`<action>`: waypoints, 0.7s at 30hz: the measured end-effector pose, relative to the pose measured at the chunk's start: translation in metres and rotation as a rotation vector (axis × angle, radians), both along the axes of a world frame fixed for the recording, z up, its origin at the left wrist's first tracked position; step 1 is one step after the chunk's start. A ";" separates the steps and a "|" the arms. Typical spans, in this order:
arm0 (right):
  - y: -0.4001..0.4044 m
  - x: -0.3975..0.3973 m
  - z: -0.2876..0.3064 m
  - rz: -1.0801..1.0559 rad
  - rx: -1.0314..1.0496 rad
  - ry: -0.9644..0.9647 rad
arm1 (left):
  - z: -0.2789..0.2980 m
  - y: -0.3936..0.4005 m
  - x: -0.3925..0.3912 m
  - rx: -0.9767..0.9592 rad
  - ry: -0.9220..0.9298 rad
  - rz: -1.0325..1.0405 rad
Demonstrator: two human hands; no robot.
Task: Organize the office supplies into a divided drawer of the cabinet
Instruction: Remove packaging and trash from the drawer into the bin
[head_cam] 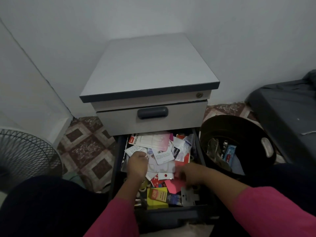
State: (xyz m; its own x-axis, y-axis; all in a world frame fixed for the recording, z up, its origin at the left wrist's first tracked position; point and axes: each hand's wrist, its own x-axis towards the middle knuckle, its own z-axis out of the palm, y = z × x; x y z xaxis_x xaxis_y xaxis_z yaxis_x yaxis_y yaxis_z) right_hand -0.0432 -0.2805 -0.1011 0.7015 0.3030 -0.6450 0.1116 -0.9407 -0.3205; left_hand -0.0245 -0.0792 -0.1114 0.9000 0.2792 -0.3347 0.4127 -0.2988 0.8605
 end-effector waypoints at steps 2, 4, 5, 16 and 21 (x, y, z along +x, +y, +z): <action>0.003 -0.005 -0.009 0.055 -0.021 0.034 | -0.003 0.002 -0.005 0.214 -0.047 -0.091; 0.006 -0.008 -0.013 0.083 -0.046 0.063 | -0.009 0.005 -0.010 0.313 -0.083 -0.137; 0.009 -0.009 -0.015 0.103 -0.065 0.073 | -0.010 0.005 -0.012 0.322 -0.087 -0.154; 0.014 -0.011 -0.019 0.090 -0.089 0.153 | -0.021 0.008 -0.008 0.241 -0.031 -0.194; 0.008 -0.009 -0.011 0.051 -0.057 0.272 | -0.025 0.006 -0.007 0.214 -0.029 -0.227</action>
State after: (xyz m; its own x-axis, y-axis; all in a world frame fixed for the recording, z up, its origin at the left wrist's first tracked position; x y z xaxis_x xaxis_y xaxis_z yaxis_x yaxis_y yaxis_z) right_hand -0.0525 -0.2727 -0.1124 0.4853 0.2914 -0.8244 0.0762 -0.9533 -0.2921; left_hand -0.0312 -0.0729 -0.1363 0.9556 0.1318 -0.2635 0.2914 -0.5562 0.7783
